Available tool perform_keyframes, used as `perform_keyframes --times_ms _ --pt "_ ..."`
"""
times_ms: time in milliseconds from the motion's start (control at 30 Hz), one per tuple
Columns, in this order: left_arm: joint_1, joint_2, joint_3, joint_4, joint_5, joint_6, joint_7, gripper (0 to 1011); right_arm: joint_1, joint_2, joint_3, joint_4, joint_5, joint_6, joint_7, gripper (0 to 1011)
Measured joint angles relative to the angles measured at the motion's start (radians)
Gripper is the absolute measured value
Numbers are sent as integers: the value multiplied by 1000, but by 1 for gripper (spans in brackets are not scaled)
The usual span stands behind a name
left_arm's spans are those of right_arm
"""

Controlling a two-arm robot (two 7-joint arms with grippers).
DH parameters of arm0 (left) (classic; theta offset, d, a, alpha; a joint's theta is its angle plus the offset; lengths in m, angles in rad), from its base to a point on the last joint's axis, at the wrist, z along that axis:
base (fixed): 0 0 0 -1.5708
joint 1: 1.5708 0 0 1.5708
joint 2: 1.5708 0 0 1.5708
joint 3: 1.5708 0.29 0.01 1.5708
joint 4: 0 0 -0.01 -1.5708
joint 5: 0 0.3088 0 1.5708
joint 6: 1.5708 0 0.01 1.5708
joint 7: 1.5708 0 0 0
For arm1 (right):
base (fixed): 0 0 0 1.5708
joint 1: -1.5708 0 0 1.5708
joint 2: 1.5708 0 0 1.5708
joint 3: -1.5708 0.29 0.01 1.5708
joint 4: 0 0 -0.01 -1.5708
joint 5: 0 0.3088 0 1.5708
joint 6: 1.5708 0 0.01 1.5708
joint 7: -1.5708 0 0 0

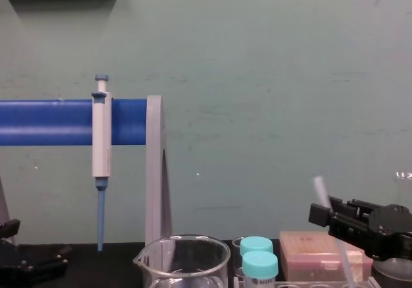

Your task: Pick up the stirring rod with one hand, then place it down.

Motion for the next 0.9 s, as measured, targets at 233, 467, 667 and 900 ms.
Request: perform_keyframes --times_ms 233,467,667,900 --pt "0 0 0 0 0 0 0 1000 0 0 0 0 1 0 0 602" --pt "0 0 0 0 0 0 0 1000 0 0 0 0 1 0 0 815" --pt "0 0 0 0 0 0 0 1000 2 -13 33 -13 -8 -18 -66 967" --pt "0 0 0 0 0 0 0 1000 -23 -50 111 -46 -167 -23 -403 1000"
